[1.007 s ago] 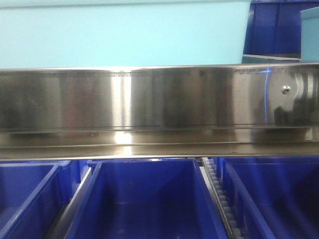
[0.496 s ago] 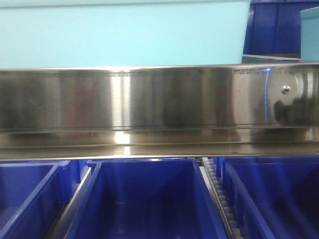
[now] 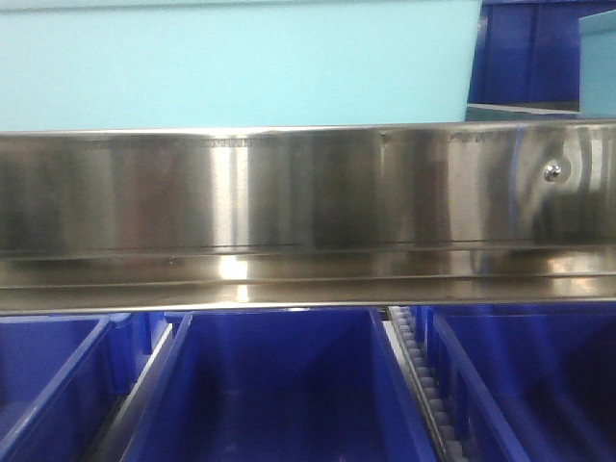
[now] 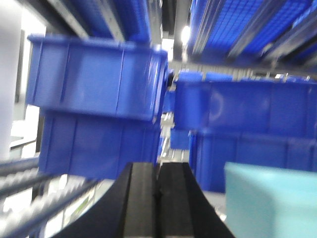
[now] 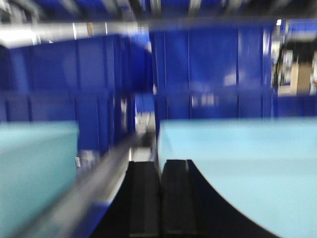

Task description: Move two blue bins to right shelf middle

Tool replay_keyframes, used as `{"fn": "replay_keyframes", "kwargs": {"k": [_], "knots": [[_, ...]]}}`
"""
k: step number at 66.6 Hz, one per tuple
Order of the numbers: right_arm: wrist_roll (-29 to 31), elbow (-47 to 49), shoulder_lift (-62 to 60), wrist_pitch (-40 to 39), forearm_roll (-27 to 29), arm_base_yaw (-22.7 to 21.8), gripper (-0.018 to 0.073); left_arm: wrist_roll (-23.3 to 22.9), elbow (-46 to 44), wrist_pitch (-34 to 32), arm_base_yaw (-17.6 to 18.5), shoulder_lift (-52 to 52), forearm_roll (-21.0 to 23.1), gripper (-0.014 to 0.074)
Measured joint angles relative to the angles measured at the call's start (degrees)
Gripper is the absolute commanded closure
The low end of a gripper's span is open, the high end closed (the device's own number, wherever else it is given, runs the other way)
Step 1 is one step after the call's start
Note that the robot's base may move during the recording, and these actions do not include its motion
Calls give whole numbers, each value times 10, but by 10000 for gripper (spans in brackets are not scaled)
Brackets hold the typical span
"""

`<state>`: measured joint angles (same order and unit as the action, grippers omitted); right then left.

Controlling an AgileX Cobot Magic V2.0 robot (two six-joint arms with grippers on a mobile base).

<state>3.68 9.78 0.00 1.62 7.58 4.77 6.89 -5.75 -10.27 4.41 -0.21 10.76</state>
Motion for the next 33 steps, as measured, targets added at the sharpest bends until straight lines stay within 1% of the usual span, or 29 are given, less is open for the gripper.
{"fn": "replay_keyframes", "kwargs": {"k": [5,8,10,13,16,17,21,22,26,31,33], "knots": [[0,63,5,25,0,0,712,0,-60,44,0,-1,3,697],[0,106,22,47,0,0,667,0,-111,90,0,-15,3,663],[0,130,35,57,0,0,621,0,-142,122,0,-26,-2,631],[0,159,56,68,1,0,522,0,-185,163,0,-46,-14,572],[0,183,77,72,1,0,431,0,-218,201,0,-69,-29,498],[0,193,83,74,1,0,384,0,-234,215,0,-78,-36,462],[0,214,110,78,1,0,256,0,-279,248,0,-107,-56,363],[0,218,115,80,1,0,211,0,-287,254,0,-113,-60,337],[0,237,141,82,2,0,85,0,-316,273,0,-140,-67,224],[0,249,175,83,2,0,-18,0,-347,282,0,-167,-71,132],[0,252,186,84,2,0,-9,0,-357,282,0,-178,-71,105]]}}
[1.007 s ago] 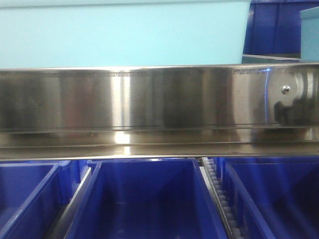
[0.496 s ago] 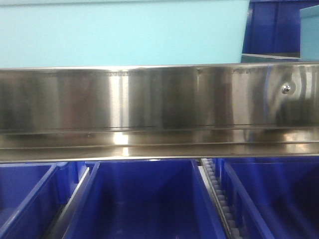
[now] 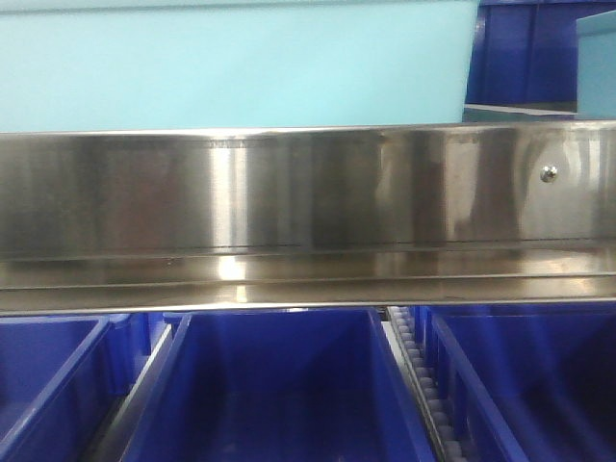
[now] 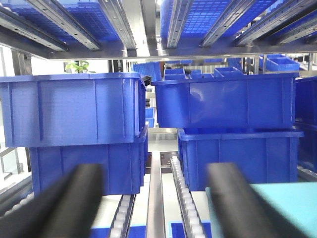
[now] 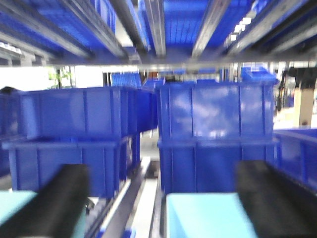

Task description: Move two blue bins to right shelf middle

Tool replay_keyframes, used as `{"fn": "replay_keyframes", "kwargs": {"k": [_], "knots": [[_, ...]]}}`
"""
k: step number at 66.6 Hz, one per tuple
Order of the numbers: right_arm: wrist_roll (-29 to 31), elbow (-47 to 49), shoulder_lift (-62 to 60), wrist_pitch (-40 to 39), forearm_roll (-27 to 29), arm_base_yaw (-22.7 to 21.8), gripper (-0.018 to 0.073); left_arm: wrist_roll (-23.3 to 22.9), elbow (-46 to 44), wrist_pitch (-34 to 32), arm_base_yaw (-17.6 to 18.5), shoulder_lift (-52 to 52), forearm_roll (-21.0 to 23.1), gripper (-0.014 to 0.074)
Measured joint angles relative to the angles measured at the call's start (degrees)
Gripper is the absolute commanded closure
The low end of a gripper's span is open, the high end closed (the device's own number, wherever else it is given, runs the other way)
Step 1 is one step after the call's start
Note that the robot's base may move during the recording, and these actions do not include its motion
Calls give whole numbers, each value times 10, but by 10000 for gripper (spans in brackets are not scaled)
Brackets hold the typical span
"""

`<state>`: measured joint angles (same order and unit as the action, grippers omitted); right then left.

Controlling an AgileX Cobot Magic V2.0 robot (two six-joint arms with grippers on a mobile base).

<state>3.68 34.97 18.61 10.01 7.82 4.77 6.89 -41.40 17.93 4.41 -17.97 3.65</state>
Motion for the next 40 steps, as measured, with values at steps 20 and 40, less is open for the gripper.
{"fn": "replay_keyframes", "kwargs": {"k": [20,40], "knots": [[0,83,123,37,2,69,0,0,-91,69,54,-84,4,15],[0,275,307,166,2,235,0,0,-221,239,109,-246,37,15]]}}
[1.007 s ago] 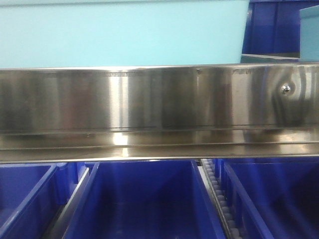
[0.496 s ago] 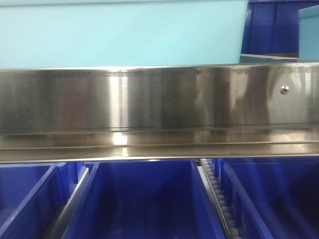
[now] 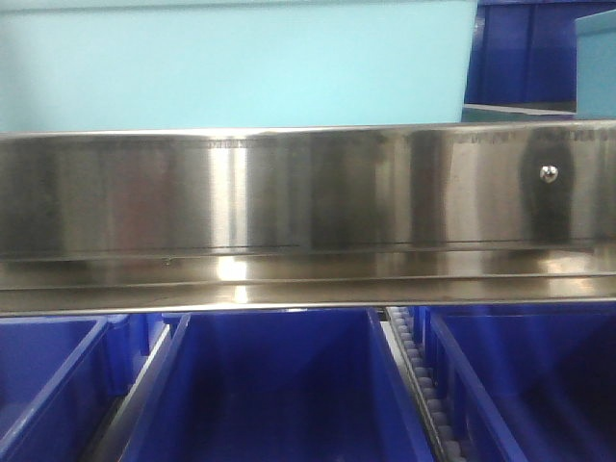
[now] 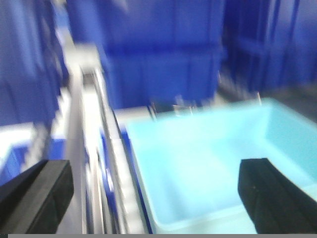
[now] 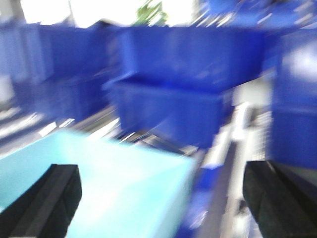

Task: Move two blue bins to right shelf middle
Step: 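Close both grippers on opposite side walls of the cyan bin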

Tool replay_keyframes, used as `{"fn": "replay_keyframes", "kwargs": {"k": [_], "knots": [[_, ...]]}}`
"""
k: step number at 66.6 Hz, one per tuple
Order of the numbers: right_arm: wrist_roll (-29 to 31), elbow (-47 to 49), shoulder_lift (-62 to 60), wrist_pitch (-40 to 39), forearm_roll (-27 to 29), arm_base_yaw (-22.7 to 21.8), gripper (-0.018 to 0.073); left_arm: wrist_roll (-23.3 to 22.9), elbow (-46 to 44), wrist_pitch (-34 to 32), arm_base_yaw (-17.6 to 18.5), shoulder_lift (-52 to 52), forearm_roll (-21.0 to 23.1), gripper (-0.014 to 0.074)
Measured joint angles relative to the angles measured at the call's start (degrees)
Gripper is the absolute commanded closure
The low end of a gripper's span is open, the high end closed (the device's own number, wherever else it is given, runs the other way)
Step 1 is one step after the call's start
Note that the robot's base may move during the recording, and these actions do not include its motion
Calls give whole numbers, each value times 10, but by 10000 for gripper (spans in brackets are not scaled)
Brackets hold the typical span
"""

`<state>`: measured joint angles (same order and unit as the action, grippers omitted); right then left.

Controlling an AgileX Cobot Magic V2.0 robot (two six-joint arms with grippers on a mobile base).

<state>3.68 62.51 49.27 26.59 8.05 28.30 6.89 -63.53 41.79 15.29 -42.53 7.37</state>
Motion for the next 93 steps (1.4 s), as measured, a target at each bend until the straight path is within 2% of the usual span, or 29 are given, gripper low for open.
{"fn": "replay_keyframes", "kwargs": {"k": [6,12,21,29,36,53,70,93], "knots": [[-1,82,76,85,1,27,0,-5,-52,65,1,-61,5,16],[-29,163,151,178,-3,32,0,-9,-104,120,2,-123,6,16],[-119,274,244,314,-80,33,0,-31,-184,195,2,-198,-8,16],[-155,334,302,378,-123,33,0,-47,-238,243,2,-261,-32,16],[-170,353,345,397,-129,33,0,-53,-265,272,2,-309,-39,16],[-186,357,439,409,-125,29,0,-53,-270,283,2,-410,-40,16],[-194,357,486,398,-93,-1,0,-53,-270,284,2,-464,-39,34],[-195,357,517,372,-86,-2,2,-53,-270,277,2,-507,-39,75]]}}
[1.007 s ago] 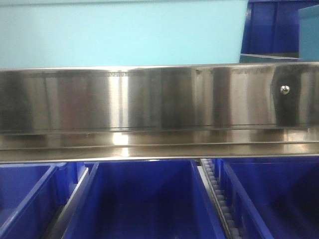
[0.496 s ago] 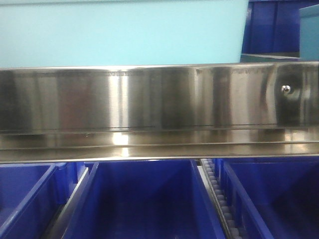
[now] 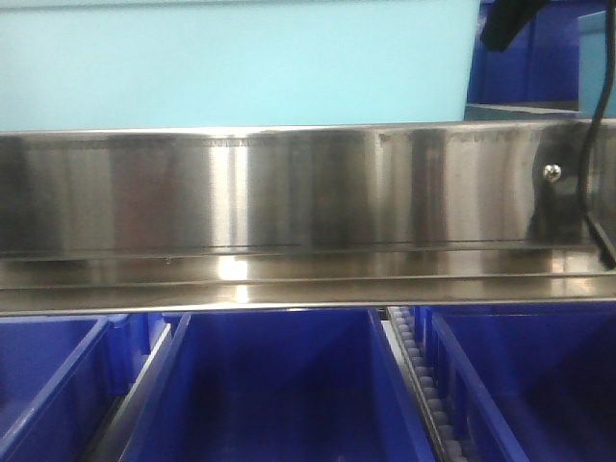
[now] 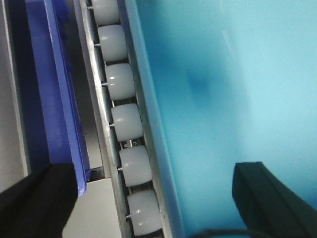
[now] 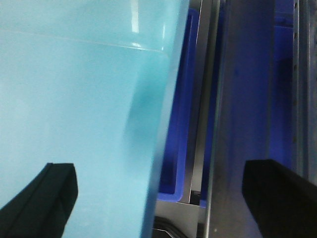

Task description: Move two blue bins to right shelf middle

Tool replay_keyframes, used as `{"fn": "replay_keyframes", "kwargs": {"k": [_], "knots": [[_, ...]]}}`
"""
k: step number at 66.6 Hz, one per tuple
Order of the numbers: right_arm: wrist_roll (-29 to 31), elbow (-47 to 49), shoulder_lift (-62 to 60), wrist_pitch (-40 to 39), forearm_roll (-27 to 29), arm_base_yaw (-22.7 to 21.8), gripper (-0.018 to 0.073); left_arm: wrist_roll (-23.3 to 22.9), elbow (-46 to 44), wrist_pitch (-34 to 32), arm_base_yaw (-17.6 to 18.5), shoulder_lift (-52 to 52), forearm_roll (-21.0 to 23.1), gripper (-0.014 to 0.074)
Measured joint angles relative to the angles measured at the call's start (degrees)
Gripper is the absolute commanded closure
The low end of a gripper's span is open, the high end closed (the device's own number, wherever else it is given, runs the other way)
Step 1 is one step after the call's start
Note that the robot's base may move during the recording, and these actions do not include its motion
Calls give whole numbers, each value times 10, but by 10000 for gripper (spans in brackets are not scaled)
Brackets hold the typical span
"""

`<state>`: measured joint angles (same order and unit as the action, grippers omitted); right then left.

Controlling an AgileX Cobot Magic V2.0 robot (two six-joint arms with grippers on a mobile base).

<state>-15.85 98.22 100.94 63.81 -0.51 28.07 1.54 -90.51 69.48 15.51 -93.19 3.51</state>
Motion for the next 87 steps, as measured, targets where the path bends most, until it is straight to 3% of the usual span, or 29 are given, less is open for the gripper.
{"fn": "replay_keyframes", "kwargs": {"k": [5,11,20,27,29,53,69,87], "knots": [[0,0,7,-2,0,0,50,-1,0,-1,0,-5,0,104],[0,0,16,-3,1,0,192,-1,0,-1,0,-9,0,196],[-2,0,21,-1,1,0,485,-1,0,-4,0,-10,0,441],[4,2,21,1,13,1,684,-1,0,-5,0,-10,0,688],[4,2,20,3,14,1,727,-1,0,-6,0,-10,1,706],[7,2,16,13,19,2,713,-8,-1,-14,0,-9,6,707],[8,4,-29,18,17,2,713,-9,-1,-16,0,50,25,707],[8,95,-81,33,11,2,713,-24,-43,-30,0,137,44,707]]}}
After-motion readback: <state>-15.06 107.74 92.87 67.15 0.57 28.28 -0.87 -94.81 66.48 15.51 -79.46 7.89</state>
